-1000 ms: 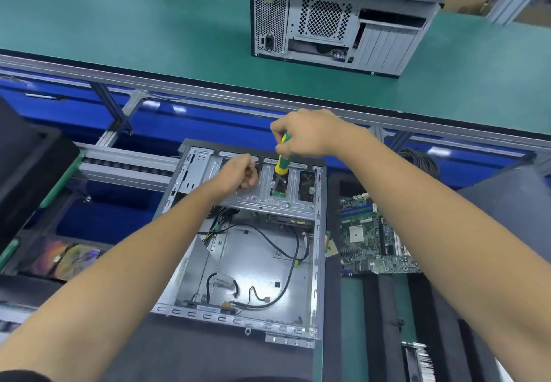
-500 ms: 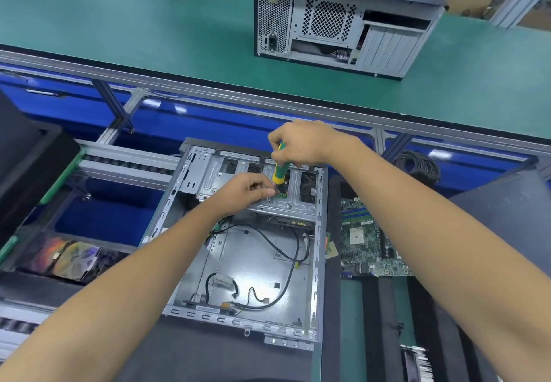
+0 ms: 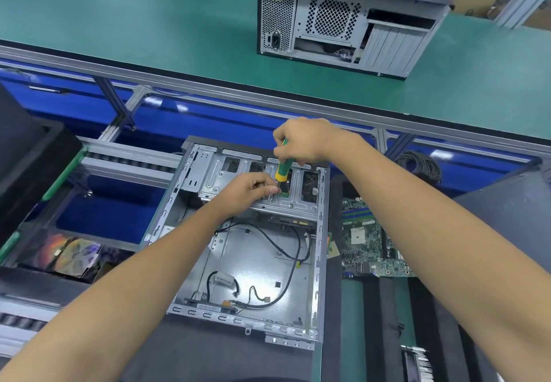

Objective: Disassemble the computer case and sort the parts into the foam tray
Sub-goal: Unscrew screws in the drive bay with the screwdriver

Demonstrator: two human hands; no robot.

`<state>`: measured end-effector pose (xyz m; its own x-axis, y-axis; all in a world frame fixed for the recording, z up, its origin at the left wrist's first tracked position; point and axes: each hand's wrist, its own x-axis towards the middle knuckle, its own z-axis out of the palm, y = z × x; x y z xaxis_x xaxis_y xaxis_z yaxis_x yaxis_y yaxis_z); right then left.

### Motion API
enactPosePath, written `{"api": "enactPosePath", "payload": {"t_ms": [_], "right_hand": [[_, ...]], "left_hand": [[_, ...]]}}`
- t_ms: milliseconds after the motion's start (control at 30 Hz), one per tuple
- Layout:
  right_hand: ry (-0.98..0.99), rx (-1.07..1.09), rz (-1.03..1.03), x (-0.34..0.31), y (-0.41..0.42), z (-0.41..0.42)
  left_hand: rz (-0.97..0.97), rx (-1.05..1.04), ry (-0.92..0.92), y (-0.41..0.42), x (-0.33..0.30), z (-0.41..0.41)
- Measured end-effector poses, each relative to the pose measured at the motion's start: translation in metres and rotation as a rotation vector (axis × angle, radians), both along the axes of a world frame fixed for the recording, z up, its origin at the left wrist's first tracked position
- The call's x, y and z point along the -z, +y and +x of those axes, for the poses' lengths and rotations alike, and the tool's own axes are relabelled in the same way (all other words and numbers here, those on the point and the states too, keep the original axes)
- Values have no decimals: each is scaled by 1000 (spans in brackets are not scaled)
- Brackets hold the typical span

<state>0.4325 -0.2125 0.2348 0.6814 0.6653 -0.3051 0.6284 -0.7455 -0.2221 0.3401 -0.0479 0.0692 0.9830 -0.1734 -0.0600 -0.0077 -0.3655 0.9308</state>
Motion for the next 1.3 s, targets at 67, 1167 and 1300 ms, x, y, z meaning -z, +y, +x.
{"api": "enactPosePath", "payload": {"t_ms": [67,1167,1300], "right_hand": [[-28,-16,-2,-1,1,0],[355,276,-56,-22,30,-41],[203,90,-176,-24,40,-49]], "left_hand": [[-15,-20,3,-1,1,1],[266,-1,-220,-10,15,-20],[364,-26,-187,-10,22,-16]]}}
